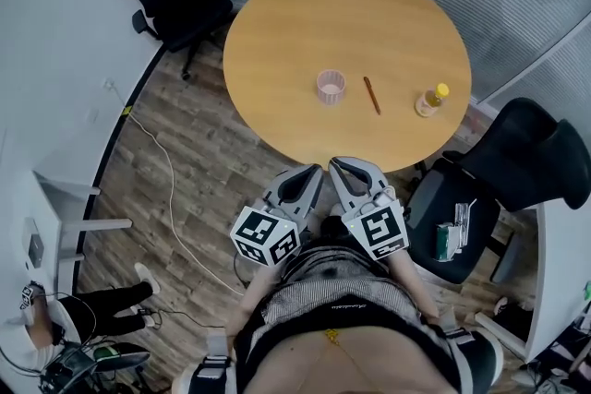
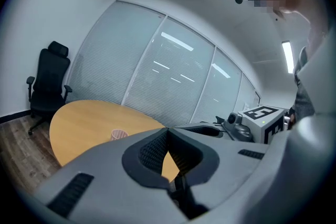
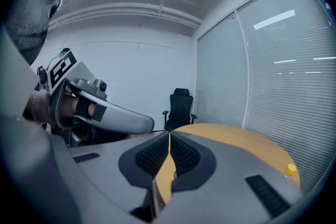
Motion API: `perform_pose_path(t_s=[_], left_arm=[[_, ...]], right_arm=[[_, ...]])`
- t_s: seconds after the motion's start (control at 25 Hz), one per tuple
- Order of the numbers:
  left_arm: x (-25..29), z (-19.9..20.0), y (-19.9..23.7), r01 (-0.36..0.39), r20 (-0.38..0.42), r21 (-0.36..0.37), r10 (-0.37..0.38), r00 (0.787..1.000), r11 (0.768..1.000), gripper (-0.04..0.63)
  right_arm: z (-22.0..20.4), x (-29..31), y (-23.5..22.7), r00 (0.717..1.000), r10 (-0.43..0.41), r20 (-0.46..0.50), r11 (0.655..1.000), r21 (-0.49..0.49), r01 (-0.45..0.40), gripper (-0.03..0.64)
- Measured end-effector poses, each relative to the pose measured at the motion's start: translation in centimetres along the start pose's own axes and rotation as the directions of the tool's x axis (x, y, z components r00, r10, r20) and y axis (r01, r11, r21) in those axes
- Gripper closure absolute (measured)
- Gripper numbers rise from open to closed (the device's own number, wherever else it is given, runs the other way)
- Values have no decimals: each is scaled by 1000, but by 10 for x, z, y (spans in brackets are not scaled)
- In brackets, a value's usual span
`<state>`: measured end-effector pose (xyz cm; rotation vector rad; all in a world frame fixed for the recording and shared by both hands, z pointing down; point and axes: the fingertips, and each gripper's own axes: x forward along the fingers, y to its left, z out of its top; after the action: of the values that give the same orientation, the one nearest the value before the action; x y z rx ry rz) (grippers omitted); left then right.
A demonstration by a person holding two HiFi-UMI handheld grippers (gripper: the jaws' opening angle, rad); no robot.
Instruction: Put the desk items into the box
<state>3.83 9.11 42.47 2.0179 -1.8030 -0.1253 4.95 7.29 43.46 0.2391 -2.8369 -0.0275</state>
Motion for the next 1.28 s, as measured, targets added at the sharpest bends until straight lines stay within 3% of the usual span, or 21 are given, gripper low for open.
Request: perform_pose_path(t_s=[0.8,1.28], left_arm=[[23,4,11,-50,51,-42,52,997,998,577],[31,29,48,46,40,-29,-45,998,999,577]], right_arm=[[-7,12,-20,998,63,-9,998,-15,-63,594],[5,47,-35,998,-46,-36,999,-2,46,594]])
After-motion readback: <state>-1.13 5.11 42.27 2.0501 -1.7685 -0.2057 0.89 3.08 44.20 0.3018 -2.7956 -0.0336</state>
